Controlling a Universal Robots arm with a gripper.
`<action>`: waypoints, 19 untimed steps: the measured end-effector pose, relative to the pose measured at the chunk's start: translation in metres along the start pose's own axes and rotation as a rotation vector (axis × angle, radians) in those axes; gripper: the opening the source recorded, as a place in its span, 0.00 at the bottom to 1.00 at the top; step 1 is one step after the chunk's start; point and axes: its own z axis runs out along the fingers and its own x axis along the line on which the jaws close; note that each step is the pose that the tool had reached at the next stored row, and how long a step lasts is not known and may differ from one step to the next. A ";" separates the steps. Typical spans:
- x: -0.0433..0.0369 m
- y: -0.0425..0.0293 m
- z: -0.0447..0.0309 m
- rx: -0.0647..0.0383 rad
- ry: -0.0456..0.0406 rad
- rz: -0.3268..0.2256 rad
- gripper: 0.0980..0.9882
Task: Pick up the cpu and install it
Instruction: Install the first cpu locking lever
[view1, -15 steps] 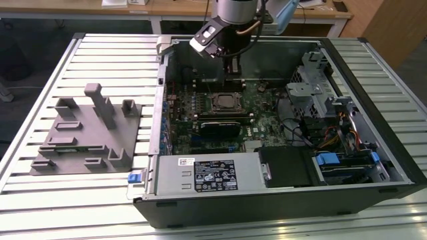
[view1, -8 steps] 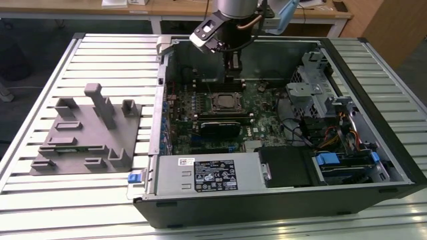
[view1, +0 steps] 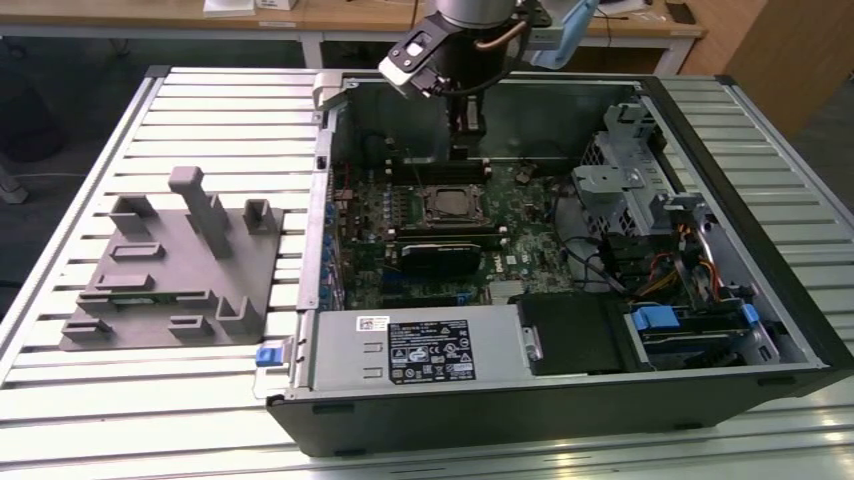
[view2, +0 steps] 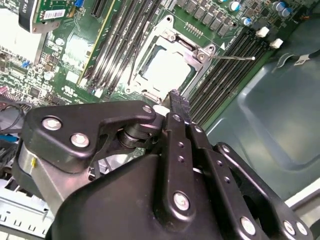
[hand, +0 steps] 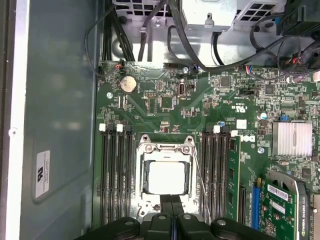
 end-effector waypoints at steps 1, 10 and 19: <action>0.0000 0.0000 -0.0009 0.000 0.0001 0.000 0.01; -0.0001 -0.0001 -0.0048 -0.002 0.0014 -0.091 0.01; -0.0001 -0.0002 -0.0039 -0.004 0.0041 -0.255 0.01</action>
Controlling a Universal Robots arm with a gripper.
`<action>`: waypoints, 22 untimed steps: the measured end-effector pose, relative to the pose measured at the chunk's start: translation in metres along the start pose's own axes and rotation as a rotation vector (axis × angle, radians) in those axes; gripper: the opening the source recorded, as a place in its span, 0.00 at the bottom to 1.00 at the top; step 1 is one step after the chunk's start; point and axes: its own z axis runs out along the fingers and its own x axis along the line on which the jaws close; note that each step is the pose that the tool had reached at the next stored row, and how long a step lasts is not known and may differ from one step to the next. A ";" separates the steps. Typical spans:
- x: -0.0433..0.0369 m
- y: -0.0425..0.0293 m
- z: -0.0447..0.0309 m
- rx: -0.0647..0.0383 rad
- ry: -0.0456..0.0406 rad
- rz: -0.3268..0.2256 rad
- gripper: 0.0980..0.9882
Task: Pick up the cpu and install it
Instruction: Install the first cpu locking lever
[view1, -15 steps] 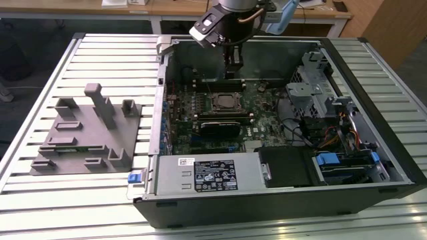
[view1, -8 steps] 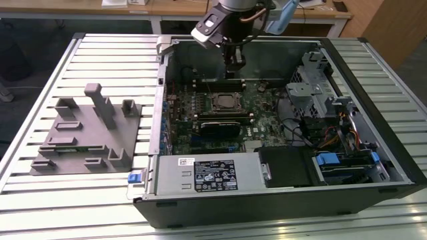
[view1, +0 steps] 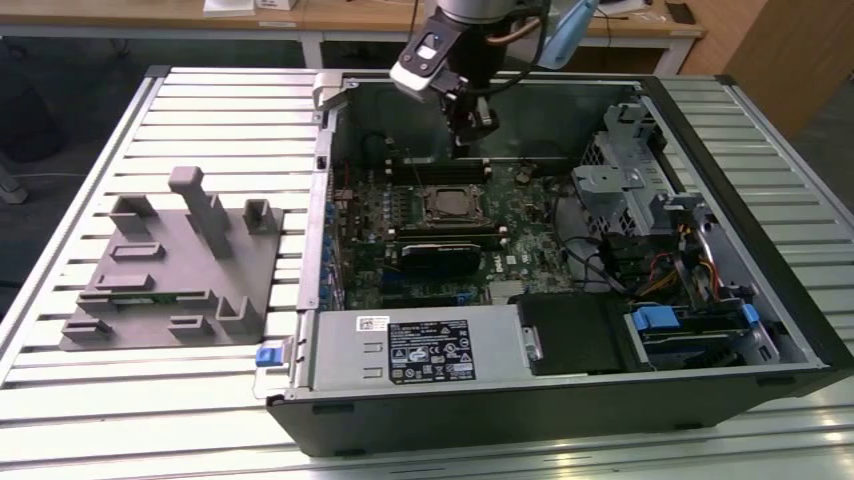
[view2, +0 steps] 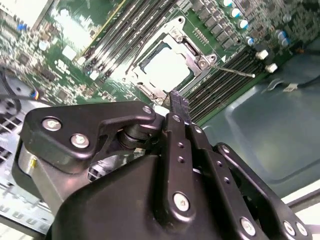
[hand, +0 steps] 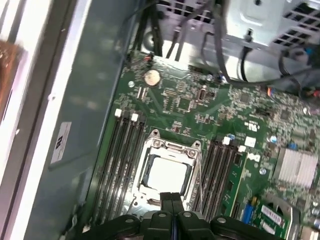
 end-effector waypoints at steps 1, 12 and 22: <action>0.0000 0.0000 0.0002 0.000 0.0003 -0.018 0.01; 0.0004 -0.0014 0.0013 -0.003 0.0019 -0.182 0.01; 0.0008 -0.0027 0.0020 -0.005 0.0042 -0.318 0.01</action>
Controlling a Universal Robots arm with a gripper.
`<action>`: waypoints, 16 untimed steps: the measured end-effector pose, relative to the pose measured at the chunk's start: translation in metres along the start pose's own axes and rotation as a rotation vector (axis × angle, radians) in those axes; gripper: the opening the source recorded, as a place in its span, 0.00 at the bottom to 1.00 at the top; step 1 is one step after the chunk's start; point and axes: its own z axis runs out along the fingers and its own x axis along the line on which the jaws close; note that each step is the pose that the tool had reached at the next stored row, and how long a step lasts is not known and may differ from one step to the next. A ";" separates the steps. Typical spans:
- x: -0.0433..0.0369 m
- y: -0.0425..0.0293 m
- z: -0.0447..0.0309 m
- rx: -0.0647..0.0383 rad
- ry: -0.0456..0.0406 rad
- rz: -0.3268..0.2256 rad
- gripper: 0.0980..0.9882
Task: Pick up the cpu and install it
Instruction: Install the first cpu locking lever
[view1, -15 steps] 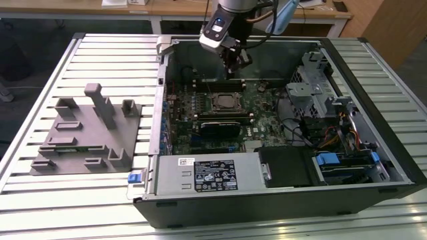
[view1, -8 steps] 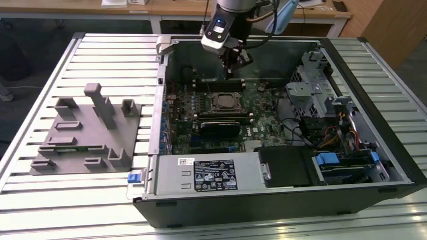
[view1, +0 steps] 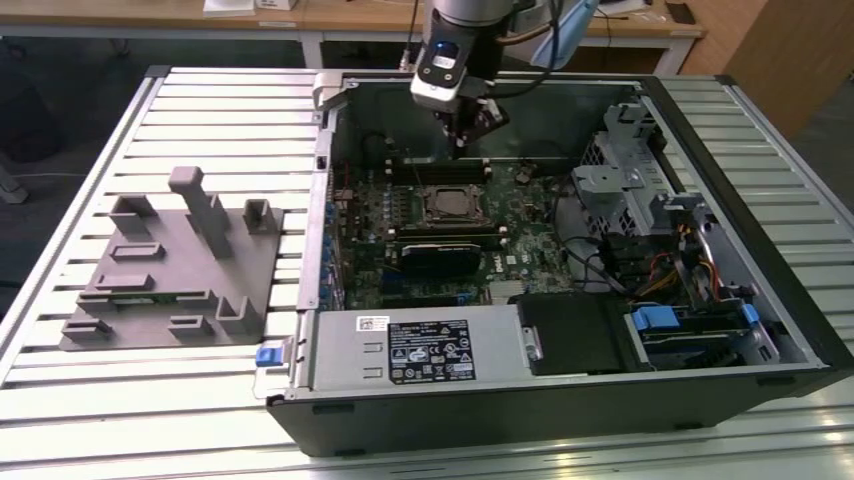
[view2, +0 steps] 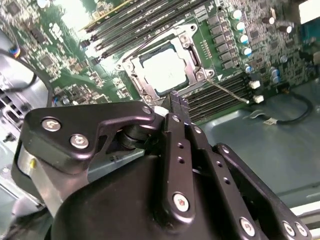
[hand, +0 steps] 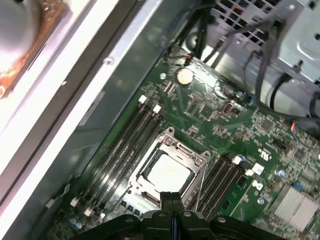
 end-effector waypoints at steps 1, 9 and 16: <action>0.0000 0.0000 0.0001 0.000 0.0003 -0.020 0.01; 0.0000 0.0000 0.0006 -0.003 0.0026 -0.165 0.01; 0.0000 0.0000 0.0009 -0.005 0.0046 -0.289 0.01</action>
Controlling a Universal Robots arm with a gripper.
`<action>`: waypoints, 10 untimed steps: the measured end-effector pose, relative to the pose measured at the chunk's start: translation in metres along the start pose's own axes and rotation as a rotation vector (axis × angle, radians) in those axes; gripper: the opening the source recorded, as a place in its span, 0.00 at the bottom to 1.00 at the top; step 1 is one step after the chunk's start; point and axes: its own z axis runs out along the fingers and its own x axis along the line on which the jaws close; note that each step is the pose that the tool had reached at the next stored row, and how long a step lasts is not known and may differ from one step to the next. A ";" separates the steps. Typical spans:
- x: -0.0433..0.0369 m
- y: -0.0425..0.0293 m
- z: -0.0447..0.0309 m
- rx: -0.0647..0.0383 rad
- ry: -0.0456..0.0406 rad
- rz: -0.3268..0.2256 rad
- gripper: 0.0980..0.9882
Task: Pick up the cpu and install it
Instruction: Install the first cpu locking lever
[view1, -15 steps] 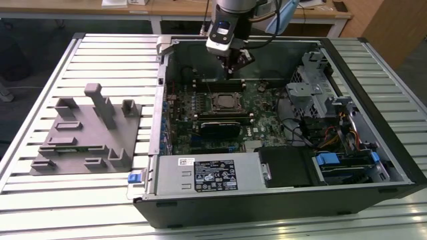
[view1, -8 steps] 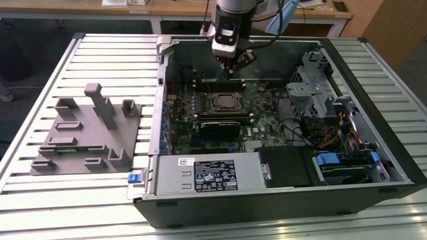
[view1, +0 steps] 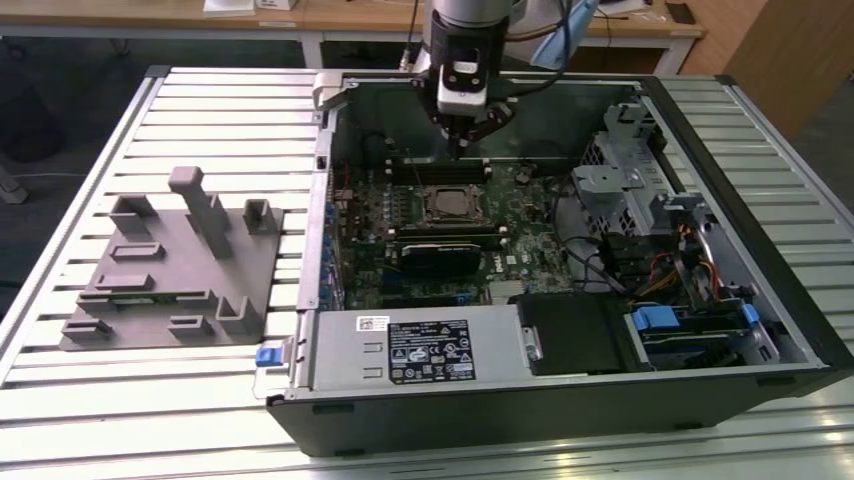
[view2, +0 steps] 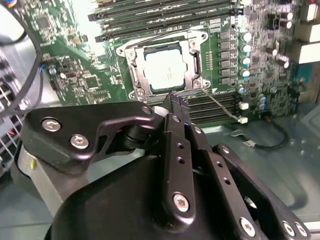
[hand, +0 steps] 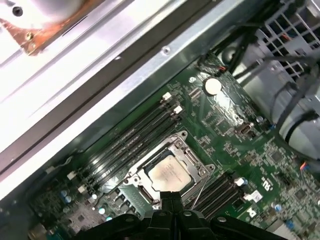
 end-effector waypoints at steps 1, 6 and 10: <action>0.0000 0.0000 0.0000 0.000 0.0002 -0.015 0.01; 0.0000 0.0000 0.0002 -0.002 0.0016 -0.100 0.01; 0.0000 0.0000 0.0006 -0.003 0.0028 -0.173 0.01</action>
